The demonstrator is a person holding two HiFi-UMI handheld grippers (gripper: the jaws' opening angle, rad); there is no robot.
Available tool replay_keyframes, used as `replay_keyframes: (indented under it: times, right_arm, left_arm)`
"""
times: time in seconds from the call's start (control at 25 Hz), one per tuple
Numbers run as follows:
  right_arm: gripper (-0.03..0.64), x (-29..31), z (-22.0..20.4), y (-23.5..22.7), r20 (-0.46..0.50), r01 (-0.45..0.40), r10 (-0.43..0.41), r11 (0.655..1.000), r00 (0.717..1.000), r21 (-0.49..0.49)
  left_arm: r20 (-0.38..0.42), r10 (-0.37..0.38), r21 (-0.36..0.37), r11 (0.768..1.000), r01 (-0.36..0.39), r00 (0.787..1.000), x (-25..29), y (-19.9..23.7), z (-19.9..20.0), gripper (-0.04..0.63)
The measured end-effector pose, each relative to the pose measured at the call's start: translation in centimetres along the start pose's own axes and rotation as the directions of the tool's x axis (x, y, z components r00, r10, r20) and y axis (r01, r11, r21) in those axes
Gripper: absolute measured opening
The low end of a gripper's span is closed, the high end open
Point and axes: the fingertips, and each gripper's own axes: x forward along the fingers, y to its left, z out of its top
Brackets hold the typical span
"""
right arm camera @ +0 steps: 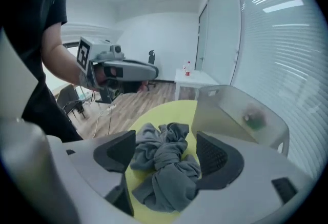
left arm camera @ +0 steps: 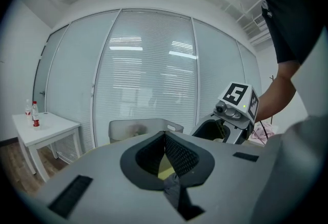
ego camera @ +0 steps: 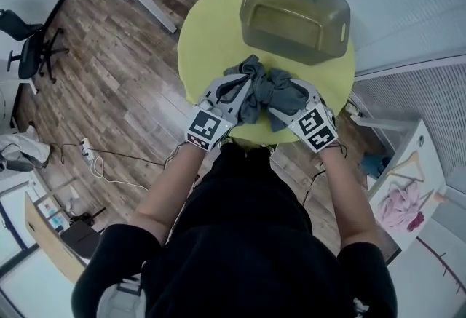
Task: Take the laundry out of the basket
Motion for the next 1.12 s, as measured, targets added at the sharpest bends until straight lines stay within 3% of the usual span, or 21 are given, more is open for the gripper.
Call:
replay_keyframes:
  times: [0.16, 0.48, 0.84, 1.12]
  right_arm:
    - [0.383, -3.8, 3.8, 0.8, 0.184, 0.063, -0.074, 0.996, 0.98, 0.069]
    - [0.382, -10.1, 8.5, 2.3, 0.461, 0.091, -0.162, 0.981, 0.872, 0.174]
    - [0.329, -13.9, 11.6, 2.4, 0.587, 0.092, -0.194, 0.976, 0.786, 0.199]
    - [0.196, -14.8, 12.6, 2.2, 0.615, 0.12, -0.216, 0.974, 0.758, 0.194]
  left_arm:
    - [0.026, -0.029, 0.006, 1.0, 0.029, 0.999, -1.2, -1.9, 2.6, 0.011]
    - [0.071, -0.102, 0.008, 0.995, 0.102, 0.992, -3.1, -5.6, 6.7, 0.01]
    - [0.102, -0.127, 0.034, 0.992, 0.124, 0.987, -3.8, -6.8, 9.4, 0.01]
    - [0.129, -0.133, 0.058, 0.99, 0.126, 0.983, -3.8, -6.9, 11.1, 0.011]
